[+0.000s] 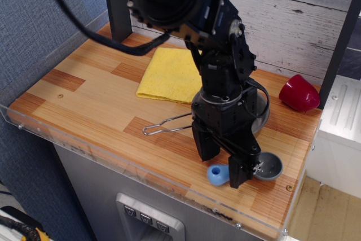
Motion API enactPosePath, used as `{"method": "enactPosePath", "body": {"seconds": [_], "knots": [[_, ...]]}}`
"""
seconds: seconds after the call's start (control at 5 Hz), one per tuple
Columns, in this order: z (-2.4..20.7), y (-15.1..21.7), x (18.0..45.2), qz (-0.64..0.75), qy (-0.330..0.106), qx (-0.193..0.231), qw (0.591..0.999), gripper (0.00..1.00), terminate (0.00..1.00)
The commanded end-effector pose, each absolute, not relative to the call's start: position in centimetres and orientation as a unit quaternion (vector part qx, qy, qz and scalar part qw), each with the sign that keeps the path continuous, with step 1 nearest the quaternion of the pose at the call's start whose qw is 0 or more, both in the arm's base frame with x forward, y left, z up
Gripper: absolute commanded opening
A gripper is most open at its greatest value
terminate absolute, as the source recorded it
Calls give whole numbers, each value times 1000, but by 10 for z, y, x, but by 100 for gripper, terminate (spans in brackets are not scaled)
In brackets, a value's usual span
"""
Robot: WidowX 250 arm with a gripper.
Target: Put the spoon on the left side of the towel
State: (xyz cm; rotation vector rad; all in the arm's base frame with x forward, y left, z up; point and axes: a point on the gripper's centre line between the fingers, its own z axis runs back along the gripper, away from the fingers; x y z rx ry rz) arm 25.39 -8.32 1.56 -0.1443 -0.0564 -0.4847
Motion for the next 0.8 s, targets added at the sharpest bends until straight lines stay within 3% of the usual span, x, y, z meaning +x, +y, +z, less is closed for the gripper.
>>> {"method": "enactPosePath", "body": {"seconds": [0.0, 0.2, 0.4, 0.6], "knots": [[7, -88, 266, -246, -44, -58, 967, 0, 0], [15, -91, 267, -247, -59, -50, 966, 0, 0], [48, -88, 263, -215, -82, -44, 972, 0, 0], [90, -68, 261, -115, -68, -52, 990, 0, 0]]}}
